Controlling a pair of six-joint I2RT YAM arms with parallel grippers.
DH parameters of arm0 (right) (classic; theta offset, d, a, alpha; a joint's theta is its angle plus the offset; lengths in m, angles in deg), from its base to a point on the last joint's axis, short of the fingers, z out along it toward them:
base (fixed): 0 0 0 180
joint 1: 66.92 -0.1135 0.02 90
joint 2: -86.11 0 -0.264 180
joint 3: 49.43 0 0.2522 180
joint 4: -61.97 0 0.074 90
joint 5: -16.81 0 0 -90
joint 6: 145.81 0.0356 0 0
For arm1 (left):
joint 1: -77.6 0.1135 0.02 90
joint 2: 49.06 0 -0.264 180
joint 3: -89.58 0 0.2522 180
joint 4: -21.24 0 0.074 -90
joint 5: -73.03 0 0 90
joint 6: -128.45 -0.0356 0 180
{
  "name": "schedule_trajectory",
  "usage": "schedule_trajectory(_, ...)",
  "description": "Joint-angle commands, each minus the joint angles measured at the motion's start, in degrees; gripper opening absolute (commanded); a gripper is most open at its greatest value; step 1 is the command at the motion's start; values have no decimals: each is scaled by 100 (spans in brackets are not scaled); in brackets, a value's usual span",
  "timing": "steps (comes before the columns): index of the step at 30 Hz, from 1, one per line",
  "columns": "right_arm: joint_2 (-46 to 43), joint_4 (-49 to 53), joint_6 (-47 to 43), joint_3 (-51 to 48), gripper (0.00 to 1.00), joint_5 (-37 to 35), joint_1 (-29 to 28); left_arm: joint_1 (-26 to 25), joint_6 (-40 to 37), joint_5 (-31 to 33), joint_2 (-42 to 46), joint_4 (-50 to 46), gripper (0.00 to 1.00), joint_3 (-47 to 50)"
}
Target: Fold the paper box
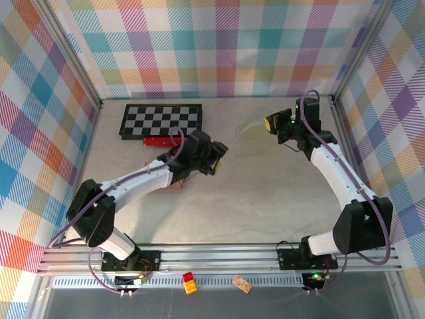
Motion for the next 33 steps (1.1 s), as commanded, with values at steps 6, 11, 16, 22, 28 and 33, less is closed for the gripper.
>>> schedule_trajectory(6, -453, 2859, -337, 1074, 0, 359, 37, 753, -2098, 198, 518, -2148, 57, -853)
schedule_trajectory(11, -847, 4411, -208, 1578, 0, 59, -22, 1091, -2368, 107, 753, -2378, 56, -851)
schedule_trajectory(16, -455, 4458, 411, 2249, 0, -124, -385, 1338, -2545, -108, 994, -2426, 54, -789)
schedule_trajectory(22, 709, 3524, 1376, 2467, 0, 166, -626, 1604, -3007, -505, 1068, -2690, 54, -784)
schedule_trajectory(28, 1915, 2724, 1062, 2636, 0, 446, -655, 1713, -3717, -1021, 970, -2827, 53, -510)
schedule_trajectory(33, 2344, 1530, 120, 2128, 0, 1216, -661, 1713, -4301, -1095, 936, -2761, 48, -160)
